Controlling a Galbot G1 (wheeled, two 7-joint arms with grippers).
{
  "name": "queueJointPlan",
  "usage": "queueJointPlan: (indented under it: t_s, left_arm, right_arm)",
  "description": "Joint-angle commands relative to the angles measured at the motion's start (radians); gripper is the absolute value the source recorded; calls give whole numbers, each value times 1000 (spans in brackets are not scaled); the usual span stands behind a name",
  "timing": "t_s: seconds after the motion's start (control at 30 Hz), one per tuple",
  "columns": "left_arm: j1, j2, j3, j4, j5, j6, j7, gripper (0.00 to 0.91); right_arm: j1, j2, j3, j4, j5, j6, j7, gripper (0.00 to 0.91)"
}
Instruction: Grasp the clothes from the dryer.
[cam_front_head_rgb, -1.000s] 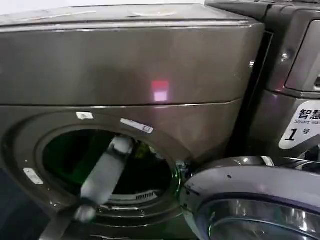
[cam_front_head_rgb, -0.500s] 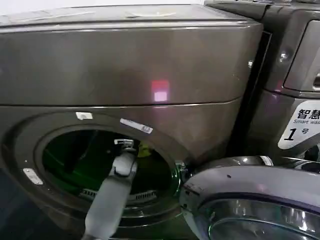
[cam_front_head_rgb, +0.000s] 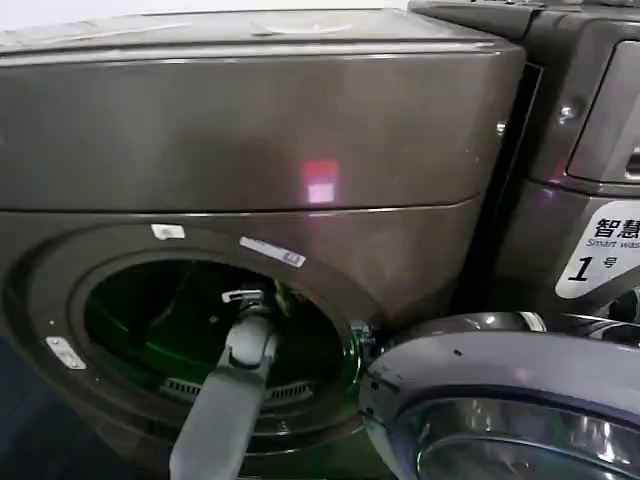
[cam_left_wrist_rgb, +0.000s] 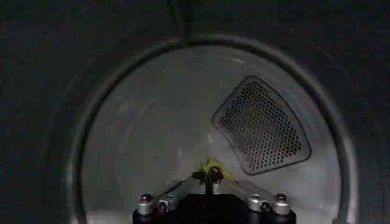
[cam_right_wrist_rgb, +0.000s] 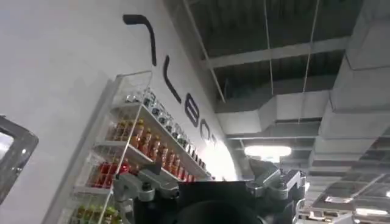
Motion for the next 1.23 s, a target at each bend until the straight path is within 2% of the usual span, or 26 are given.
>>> queueJointPlan:
  t_s: [0.03,0.53,0.7,1.23]
  left_arm:
    - [14,-3,-4,-23,0,8,-15,0]
    - [17,26,6,-34,-15,32,-1,0]
    - [23,39,21,-37,-21,35,3,0]
    - [19,33,25,-23,-19,45,14,0]
  right_arm:
    - [-2,-1,9,2,18,-20,13,907]
    - [-24,-3,41,-13,21,-8,20,907]
    - [-40,0,70,-12,23,-32,23,907]
    - [-42,4,82,-14,27,-39,9,907]
